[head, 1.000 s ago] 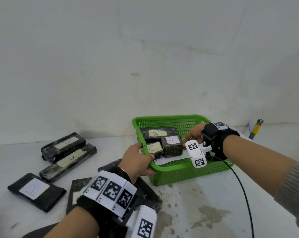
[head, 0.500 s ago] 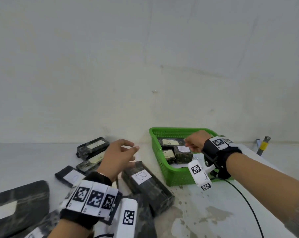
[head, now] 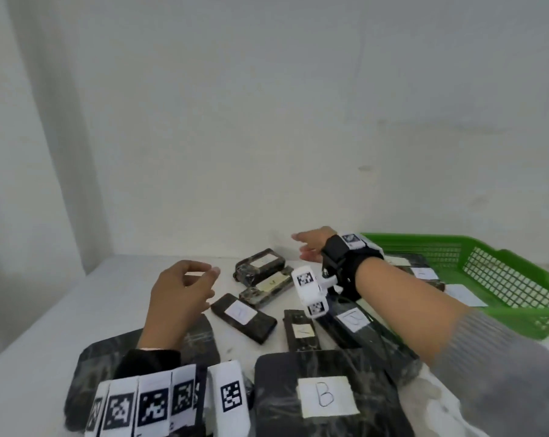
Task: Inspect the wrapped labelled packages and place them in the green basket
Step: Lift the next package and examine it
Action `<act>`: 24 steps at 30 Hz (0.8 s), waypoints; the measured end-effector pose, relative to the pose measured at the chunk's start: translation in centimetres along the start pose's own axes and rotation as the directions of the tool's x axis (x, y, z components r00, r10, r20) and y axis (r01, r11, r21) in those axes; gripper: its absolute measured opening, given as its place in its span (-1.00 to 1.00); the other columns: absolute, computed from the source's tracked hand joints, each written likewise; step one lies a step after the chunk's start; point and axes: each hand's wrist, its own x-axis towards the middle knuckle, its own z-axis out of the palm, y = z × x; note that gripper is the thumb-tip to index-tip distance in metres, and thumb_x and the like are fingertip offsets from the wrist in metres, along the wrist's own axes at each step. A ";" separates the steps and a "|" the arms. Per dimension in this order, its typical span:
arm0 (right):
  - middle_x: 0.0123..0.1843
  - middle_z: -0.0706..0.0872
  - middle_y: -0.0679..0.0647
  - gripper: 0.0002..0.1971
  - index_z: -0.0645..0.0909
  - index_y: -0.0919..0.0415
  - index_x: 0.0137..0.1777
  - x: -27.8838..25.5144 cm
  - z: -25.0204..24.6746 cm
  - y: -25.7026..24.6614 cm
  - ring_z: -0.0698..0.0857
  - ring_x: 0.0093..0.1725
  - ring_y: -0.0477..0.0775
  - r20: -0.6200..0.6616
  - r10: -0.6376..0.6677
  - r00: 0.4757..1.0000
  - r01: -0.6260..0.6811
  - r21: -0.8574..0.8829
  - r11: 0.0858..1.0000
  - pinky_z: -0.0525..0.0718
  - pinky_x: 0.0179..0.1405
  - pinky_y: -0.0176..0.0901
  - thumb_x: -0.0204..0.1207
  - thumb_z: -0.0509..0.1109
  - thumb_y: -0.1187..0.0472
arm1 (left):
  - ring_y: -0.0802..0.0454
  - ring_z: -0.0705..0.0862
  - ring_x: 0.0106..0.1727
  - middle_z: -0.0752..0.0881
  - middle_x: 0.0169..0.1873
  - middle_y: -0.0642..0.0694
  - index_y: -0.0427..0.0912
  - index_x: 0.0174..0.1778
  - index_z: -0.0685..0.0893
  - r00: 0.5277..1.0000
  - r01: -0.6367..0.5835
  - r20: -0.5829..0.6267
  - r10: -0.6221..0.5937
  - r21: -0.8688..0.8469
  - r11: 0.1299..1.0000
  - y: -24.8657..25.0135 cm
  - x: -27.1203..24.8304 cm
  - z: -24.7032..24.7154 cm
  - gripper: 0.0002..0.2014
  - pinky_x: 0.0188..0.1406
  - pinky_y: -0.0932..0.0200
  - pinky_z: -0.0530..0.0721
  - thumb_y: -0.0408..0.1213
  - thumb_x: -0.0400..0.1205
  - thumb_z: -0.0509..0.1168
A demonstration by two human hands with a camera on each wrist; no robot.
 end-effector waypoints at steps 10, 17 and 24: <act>0.31 0.67 0.26 -0.36 0.59 0.23 0.33 6.8 4.9 2.5 0.67 0.21 0.26 0.043 0.043 0.998 -0.001 -0.693 0.721 0.61 0.33 0.06 0.49 0.42 -0.29 | -0.03 0.83 -0.14 0.80 -0.12 -0.20 -0.14 -0.03 0.73 0.999 0.036 0.008 -0.035 -0.105 0.994 -1.0 0.6 0.1 -0.94 -0.20 0.17 0.76 -0.25 0.66 0.38; -0.16 0.66 0.08 -0.61 0.56 0.17 -0.21 7.4 5.8 2.4 0.66 -0.28 0.03 0.109 -0.016 0.994 0.077 -0.587 0.806 0.51 -0.41 -0.25 0.53 0.44 -0.18 | -0.05 0.82 -0.11 0.80 -0.11 -0.19 -0.10 -0.03 0.72 0.998 0.060 0.037 -0.057 -0.081 0.995 -1.1 0.7 0.8 -0.94 0.06 -0.06 0.79 -0.22 0.66 0.38; 0.01 0.67 0.29 -0.81 0.59 0.28 -0.03 4.2 3.7 0.0 0.71 -0.04 0.27 0.186 -0.090 0.978 0.089 0.014 0.996 0.76 0.09 0.22 0.53 0.52 0.20 | -0.10 0.82 -0.07 0.80 -0.07 -0.22 -0.16 0.07 0.71 0.998 0.041 0.040 -0.038 -0.089 0.995 -0.3 0.3 1.0 -0.85 0.11 -0.08 0.77 -0.21 0.65 0.40</act>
